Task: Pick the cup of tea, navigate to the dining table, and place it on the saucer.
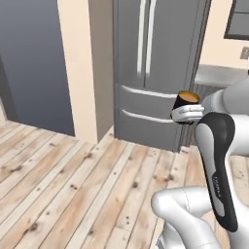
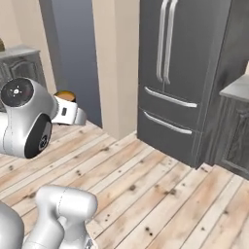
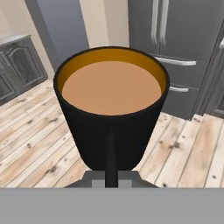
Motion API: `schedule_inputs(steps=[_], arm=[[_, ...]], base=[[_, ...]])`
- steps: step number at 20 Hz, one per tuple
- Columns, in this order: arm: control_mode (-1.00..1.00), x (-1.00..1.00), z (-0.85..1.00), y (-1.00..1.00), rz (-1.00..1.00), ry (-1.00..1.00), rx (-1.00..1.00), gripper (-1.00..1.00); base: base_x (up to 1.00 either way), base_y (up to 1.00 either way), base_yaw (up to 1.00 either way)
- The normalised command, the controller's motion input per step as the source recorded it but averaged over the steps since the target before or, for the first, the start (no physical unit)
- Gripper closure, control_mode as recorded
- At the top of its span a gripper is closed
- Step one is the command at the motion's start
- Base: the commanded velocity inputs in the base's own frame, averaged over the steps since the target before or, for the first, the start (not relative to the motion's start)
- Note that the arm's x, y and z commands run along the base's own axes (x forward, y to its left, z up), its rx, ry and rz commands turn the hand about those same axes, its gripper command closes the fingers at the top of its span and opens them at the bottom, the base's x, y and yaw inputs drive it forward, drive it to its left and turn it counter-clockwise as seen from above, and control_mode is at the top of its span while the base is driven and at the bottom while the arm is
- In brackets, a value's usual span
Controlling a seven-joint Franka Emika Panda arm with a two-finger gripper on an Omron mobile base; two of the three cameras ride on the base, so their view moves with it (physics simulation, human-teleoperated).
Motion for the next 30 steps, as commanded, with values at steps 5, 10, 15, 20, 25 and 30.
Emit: schedule_inputs(steps=[5, 10, 15, 20, 25, 30], arm=[[1.0, 0.0, 0.0, 0.0, 0.0, 0.0, 0.0, 1.0], [1.0, 0.0, 0.0, 0.0, 0.0, 0.0, 0.0, 1.0], [1.0, 0.0, 0.0, 0.0, 0.0, 0.0, 0.0, 1.0], [1.0, 0.0, 0.0, 0.0, 0.0, 0.0, 0.0, 1.0], [1.0, 0.0, 0.0, 0.0, 0.0, 0.0, 0.0, 1.0], [1.0, 0.0, 0.0, 0.0, 0.0, 0.0, 0.0, 1.0]], base=[[1.0, -0.74, 0.45], [1.0, -0.42, 0.69], [1.0, -0.01, 0.87], [1.0, 0.0, 0.89], [1.0, -0.02, 0.83], [1.0, -0.11, 0.67]])
